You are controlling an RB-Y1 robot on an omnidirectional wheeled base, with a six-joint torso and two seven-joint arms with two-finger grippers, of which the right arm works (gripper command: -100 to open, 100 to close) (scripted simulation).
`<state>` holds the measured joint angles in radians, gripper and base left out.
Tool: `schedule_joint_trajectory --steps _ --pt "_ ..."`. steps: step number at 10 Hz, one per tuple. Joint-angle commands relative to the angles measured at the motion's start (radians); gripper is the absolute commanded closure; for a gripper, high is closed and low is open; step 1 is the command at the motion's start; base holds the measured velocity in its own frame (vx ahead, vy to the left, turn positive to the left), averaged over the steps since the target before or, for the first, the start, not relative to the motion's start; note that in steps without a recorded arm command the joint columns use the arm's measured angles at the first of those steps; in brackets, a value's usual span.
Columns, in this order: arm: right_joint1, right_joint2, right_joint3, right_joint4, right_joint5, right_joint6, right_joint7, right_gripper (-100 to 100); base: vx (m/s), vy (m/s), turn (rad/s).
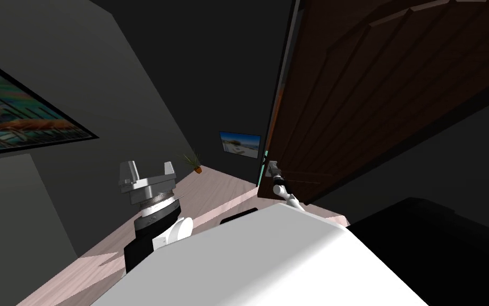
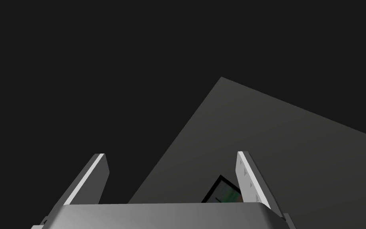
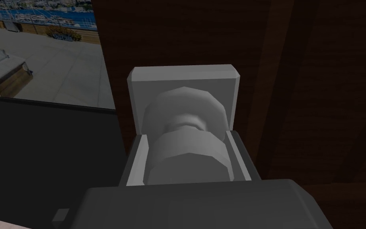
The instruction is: Pull the door open
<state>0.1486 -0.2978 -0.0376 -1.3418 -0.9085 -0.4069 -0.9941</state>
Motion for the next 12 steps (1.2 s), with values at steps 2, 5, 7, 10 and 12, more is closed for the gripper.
schedule_joint_trajectory --steps 2,5,7,10,12 --pt "0.009 -0.023 0.021 -0.008 -0.002 -0.004 -0.026 100 -0.186 -0.051 0.148" --pt "0.023 -0.056 0.052 -0.02 -0.004 -0.009 -0.063 100 -0.253 -0.019 0.138" --pt "0.032 -0.079 0.073 -0.029 -0.005 -0.013 -0.09 100 -0.234 -0.056 0.152" --pt "0.044 -0.107 0.099 -0.039 -0.007 -0.018 -0.121 100 -0.237 -0.023 0.134" --pt "0.05 -0.116 0.11 -0.037 -0.005 -0.019 -0.13 100 -0.126 -0.014 0.076"
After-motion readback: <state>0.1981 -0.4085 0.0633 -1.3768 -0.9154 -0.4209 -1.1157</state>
